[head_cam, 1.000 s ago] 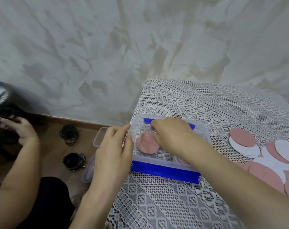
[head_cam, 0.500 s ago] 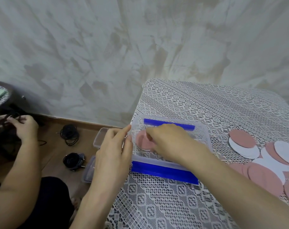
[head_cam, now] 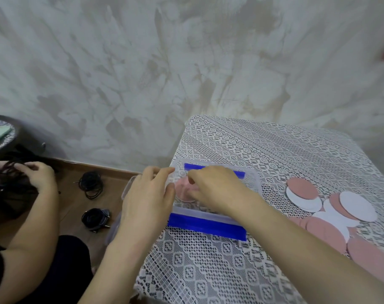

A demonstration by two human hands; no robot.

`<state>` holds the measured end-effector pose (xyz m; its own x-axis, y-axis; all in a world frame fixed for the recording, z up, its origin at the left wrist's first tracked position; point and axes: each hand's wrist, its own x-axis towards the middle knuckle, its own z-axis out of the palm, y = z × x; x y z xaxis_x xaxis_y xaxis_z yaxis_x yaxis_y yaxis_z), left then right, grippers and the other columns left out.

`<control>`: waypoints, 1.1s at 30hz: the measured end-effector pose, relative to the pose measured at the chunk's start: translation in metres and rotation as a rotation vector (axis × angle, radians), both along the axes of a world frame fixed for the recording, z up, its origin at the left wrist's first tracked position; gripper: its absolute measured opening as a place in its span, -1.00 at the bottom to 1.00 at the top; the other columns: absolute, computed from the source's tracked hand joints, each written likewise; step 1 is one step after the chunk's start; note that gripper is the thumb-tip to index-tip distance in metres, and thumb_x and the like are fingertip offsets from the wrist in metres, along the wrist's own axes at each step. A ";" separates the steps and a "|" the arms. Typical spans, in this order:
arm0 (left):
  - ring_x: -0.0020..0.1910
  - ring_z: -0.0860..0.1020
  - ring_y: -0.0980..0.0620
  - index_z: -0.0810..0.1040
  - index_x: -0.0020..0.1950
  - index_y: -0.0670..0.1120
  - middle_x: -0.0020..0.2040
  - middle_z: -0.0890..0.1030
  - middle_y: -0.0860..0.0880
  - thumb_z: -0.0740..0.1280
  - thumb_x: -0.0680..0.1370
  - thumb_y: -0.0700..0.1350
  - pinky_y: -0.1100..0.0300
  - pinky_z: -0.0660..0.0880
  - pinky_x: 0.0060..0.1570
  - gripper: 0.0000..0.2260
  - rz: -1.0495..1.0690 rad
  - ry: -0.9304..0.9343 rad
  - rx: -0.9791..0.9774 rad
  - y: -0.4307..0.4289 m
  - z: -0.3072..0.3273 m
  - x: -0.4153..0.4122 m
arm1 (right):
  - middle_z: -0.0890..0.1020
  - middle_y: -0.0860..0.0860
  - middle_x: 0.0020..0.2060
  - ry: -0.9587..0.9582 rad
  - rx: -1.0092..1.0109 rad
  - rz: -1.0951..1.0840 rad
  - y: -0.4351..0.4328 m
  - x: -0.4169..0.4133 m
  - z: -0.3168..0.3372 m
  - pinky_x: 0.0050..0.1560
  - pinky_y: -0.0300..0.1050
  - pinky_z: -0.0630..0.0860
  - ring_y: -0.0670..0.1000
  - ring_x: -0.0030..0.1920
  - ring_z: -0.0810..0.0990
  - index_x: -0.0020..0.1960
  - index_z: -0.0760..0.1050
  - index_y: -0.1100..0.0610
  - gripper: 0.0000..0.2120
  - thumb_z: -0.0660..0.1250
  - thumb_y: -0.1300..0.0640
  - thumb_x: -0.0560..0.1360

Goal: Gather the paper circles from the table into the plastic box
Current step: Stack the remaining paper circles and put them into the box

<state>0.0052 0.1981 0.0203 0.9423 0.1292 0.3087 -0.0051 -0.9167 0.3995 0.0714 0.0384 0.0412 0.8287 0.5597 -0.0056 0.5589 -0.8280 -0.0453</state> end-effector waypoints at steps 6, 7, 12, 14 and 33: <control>0.24 0.47 -0.12 0.41 0.47 0.01 0.30 0.53 -0.04 0.23 0.63 0.12 0.02 0.46 0.13 -0.57 -0.110 0.022 0.314 -0.019 0.028 0.013 | 0.61 0.03 0.05 -0.212 0.072 -0.055 -0.033 -0.027 0.019 0.01 0.04 0.46 0.13 0.10 0.56 0.25 0.45 0.05 -0.69 0.19 -0.12 0.64; 0.24 0.47 -0.11 0.41 0.46 0.00 0.31 0.53 -0.04 0.22 0.63 0.15 0.03 0.47 0.14 -0.56 -0.120 0.028 0.349 -0.026 0.031 0.014 | 0.60 0.02 0.10 -0.224 0.084 -0.071 -0.041 -0.032 0.021 0.07 0.04 0.46 0.12 0.14 0.54 0.29 0.43 0.04 -0.67 0.19 -0.14 0.64; 0.13 0.53 -0.16 0.48 0.40 -0.06 0.20 0.59 -0.09 0.25 0.60 0.21 -0.01 0.50 0.05 -0.52 -0.220 -0.013 0.417 -0.067 0.033 0.015 | 0.57 0.02 0.20 -0.263 0.086 -0.158 -0.091 -0.054 0.027 0.12 0.02 0.45 0.11 0.20 0.50 0.37 0.38 0.01 -0.62 0.19 -0.15 0.64; 0.12 0.51 -0.16 0.49 0.39 -0.06 0.19 0.59 -0.09 0.22 0.60 0.21 -0.02 0.49 0.07 -0.52 -0.245 -0.034 0.443 -0.087 0.033 0.015 | 0.57 0.01 0.21 -0.273 0.078 -0.200 -0.113 -0.063 0.029 0.12 0.02 0.45 0.10 0.19 0.50 0.37 0.39 0.00 -0.62 0.18 -0.17 0.65; 0.13 0.43 -0.01 0.47 0.36 0.05 0.24 0.52 0.04 0.10 0.64 0.12 0.04 0.44 0.15 -0.64 -0.512 0.012 0.305 -0.257 -0.048 -0.016 | 0.49 -0.02 0.12 -0.084 0.122 -0.538 -0.274 -0.111 -0.049 -0.07 -0.04 0.46 0.06 0.13 0.46 0.23 0.47 0.01 -0.70 0.05 -0.08 0.68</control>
